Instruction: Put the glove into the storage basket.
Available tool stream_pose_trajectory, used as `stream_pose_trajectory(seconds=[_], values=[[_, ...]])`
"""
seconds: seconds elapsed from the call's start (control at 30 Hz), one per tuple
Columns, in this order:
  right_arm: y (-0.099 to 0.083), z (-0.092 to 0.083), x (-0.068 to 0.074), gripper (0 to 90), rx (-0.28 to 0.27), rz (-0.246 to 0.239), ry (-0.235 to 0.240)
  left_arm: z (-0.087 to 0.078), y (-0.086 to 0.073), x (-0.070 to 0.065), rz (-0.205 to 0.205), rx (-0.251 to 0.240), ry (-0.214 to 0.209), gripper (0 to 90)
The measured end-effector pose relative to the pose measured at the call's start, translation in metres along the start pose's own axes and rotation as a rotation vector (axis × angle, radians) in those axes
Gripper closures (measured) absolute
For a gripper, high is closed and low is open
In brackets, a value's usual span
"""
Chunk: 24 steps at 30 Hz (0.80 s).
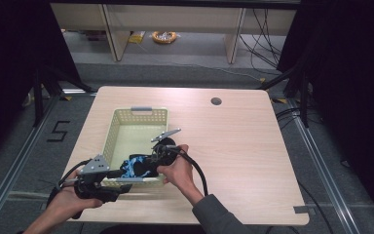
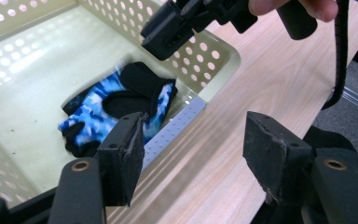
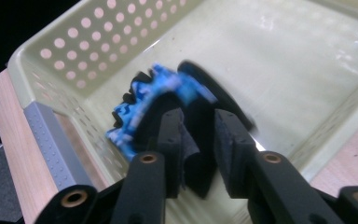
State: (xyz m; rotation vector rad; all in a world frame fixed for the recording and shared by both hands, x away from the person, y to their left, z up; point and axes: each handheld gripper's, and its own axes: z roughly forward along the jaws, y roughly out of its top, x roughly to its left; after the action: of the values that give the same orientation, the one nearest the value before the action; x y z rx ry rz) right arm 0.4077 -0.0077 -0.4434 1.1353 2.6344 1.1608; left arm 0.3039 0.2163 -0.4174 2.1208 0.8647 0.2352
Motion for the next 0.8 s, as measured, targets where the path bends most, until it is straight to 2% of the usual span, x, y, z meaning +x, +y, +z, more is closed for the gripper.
stream_pose_trajectory(seconds=[0.07,0.1,0.13,0.2,0.23,0.27,0.37,0.4,0.5,0.57,0.6,0.63,0.7,0.77,0.8], values=[[0.002,-0.004,0.0,67.2,-0.006,-0.016,-0.021,-0.001,0.0,-0.001,-0.002,-0.009,0.005,37.8],[0.002,-0.005,0.0,66.8,-0.003,-0.019,-0.028,-0.002,0.0,0.0,0.012,-0.008,0.001,37.8],[0.002,-0.007,0.001,66.4,-0.01,-0.006,-0.02,-0.003,0.0,-0.001,0.001,-0.017,0.002,37.8],[0.003,-0.011,0.0,65.3,-0.035,-0.032,-0.02,-0.003,-0.001,-0.002,-0.009,-0.031,-0.002,37.7],[0.003,-0.012,0.0,64.4,-0.038,-0.035,-0.018,-0.004,-0.001,-0.002,-0.013,-0.028,0.009,37.7],[0.004,-0.016,-0.001,64.0,-0.032,-0.045,-0.021,-0.004,-0.001,-0.004,-0.019,-0.046,0.002,37.5],[0.003,-0.022,-0.001,62.4,-0.051,-0.032,-0.013,-0.005,-0.002,-0.005,-0.017,-0.05,-0.005,37.2],[0.002,-0.023,-0.001,62.0,-0.072,-0.025,-0.01,-0.005,-0.003,-0.007,-0.033,-0.059,-0.006,37.1],[0.001,-0.031,-0.003,60.8,-0.069,-0.03,-0.012,-0.004,-0.005,-0.009,-0.036,-0.063,-0.02,37.0],[0.0,-0.036,-0.004,58.8,-0.091,-0.031,-0.003,-0.003,-0.006,-0.012,-0.046,-0.064,-0.021,37.0],[-0.002,-0.04,-0.005,58.0,-0.093,-0.026,0.001,-0.003,-0.006,-0.013,-0.03,-0.066,-0.025,36.9],[-0.003,-0.043,-0.005,56.9,-0.101,-0.024,0.004,-0.001,-0.007,-0.014,-0.034,-0.082,-0.036,36.9],[-0.005,-0.051,-0.008,55.9,-0.107,-0.029,0.008,0.001,-0.008,-0.017,-0.028,-0.074,-0.048,36.7],[-0.008,-0.058,-0.009,54.5,-0.126,-0.031,0.011,0.004,-0.009,-0.022,-0.046,-0.078,-0.06,36.5],[-0.01,-0.061,-0.01,53.5,-0.138,-0.033,0.011,0.004,-0.01,-0.024,-0.041,-0.076,-0.062,36.4]])
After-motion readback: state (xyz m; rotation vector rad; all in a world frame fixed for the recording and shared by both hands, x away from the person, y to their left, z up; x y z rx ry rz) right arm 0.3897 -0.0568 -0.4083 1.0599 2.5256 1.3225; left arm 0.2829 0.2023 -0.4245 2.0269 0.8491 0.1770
